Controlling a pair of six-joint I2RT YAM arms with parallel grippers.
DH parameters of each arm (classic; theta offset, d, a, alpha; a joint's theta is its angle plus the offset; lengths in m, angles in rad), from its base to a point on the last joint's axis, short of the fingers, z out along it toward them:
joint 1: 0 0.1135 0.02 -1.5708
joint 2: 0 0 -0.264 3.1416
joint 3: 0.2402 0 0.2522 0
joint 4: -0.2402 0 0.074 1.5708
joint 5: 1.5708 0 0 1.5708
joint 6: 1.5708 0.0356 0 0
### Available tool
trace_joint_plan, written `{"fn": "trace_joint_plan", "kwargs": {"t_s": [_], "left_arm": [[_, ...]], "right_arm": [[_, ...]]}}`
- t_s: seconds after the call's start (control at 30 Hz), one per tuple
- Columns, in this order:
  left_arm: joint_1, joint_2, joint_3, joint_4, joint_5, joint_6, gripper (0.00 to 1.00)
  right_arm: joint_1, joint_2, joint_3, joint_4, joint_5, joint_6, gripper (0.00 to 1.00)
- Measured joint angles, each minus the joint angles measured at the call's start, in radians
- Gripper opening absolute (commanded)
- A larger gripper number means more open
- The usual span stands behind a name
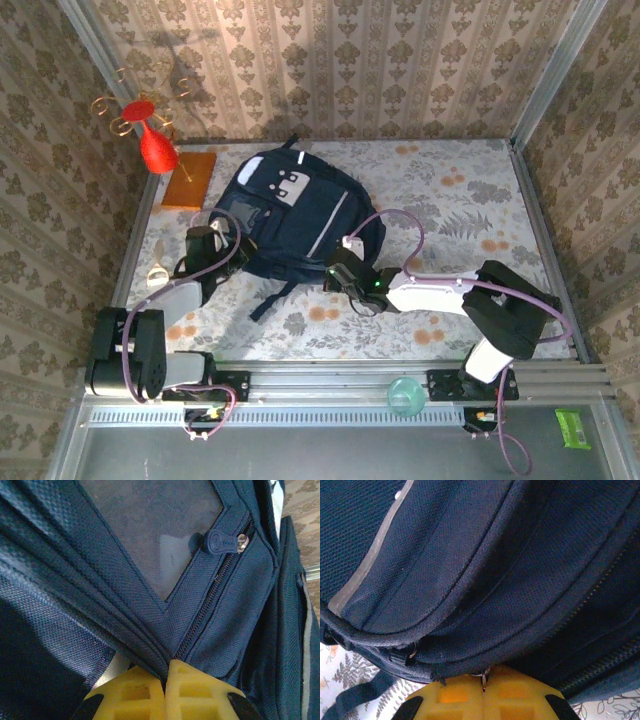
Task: Pack the student bag
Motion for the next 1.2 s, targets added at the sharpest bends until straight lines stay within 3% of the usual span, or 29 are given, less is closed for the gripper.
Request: {"fn": "trace_joint_plan", "kwargs": {"t_s": [0.07, 0.23, 0.4, 0.53, 0.7, 1.0, 1.2], "left_arm": [[0.002, 0.000, 0.001, -0.008, 0.000, 0.012, 0.03], [0.011, -0.001, 0.009, -0.039, -0.011, 0.054, 0.37], [0.019, -0.052, 0.010, -0.110, -0.064, 0.104, 0.53], [-0.033, -0.165, 0.014, -0.159, -0.135, 0.186, 0.57], [-0.242, -0.267, 0.036, -0.142, -0.236, 0.405, 0.57], [-0.546, -0.246, 0.038, -0.035, -0.244, 0.882, 0.55], [-0.616, -0.149, 0.040, -0.010, -0.254, 1.087, 0.52]], "right_arm": [[-0.016, 0.000, -0.016, 0.026, -0.043, -0.044, 0.00], [-0.066, 0.000, -0.027, 0.050, -0.159, -0.151, 0.00], [-0.094, -0.006, -0.032, 0.053, -0.231, -0.223, 0.00], [-0.110, -0.047, -0.043, 0.053, -0.278, -0.253, 0.00], [-0.119, -0.087, -0.044, 0.052, -0.323, -0.262, 0.00], [-0.156, -0.108, -0.044, 0.041, -0.418, -0.240, 0.00], [-0.169, -0.122, -0.017, -0.016, -0.461, -0.236, 0.00]]}}
